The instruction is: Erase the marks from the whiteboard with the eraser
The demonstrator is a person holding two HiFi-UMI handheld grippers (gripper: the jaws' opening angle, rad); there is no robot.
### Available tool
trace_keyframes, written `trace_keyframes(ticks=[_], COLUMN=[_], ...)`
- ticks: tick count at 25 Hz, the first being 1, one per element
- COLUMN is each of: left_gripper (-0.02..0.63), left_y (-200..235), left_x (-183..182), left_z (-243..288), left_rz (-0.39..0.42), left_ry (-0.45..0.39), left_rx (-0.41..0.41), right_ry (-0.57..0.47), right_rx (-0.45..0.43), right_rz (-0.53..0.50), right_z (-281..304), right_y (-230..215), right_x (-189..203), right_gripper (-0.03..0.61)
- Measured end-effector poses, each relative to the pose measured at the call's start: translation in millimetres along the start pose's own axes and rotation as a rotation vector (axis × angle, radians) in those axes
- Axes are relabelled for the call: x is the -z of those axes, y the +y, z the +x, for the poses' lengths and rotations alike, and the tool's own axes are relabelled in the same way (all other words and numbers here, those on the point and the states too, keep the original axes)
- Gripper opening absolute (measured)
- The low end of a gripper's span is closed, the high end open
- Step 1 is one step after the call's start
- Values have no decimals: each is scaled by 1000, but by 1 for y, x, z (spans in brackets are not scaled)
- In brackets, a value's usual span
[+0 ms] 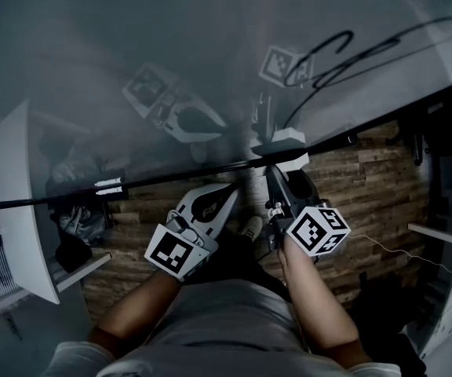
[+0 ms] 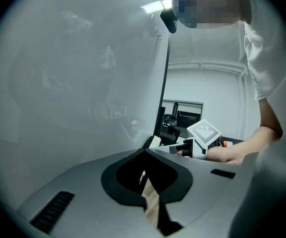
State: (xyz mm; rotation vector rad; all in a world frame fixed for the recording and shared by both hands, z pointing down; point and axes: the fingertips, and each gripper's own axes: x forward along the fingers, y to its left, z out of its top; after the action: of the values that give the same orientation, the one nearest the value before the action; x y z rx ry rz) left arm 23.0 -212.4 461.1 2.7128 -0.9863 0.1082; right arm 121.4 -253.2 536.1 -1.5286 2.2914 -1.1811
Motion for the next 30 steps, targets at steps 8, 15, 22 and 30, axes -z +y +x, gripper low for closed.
trace_keyframes(ticks=[8,15,22,30], left_gripper=[6,6,6,6], left_y=[3,-2,-5,-14], left_x=[5,8,5,6], left_z=[4,6,1,-4], left_rz=[-12,0,6,-9], left_ry=[34,45,29,38], left_rx=[12,32,37,3], right_ry=[64,79,91,50], right_rx=[88,129,90,-27], right_rz=[66,98,114,131], right_z=[14,20,19,4], right_y=[-50,-69,-42,13], right_x=[32,46,39,10], right_gripper=[239,239,239,239])
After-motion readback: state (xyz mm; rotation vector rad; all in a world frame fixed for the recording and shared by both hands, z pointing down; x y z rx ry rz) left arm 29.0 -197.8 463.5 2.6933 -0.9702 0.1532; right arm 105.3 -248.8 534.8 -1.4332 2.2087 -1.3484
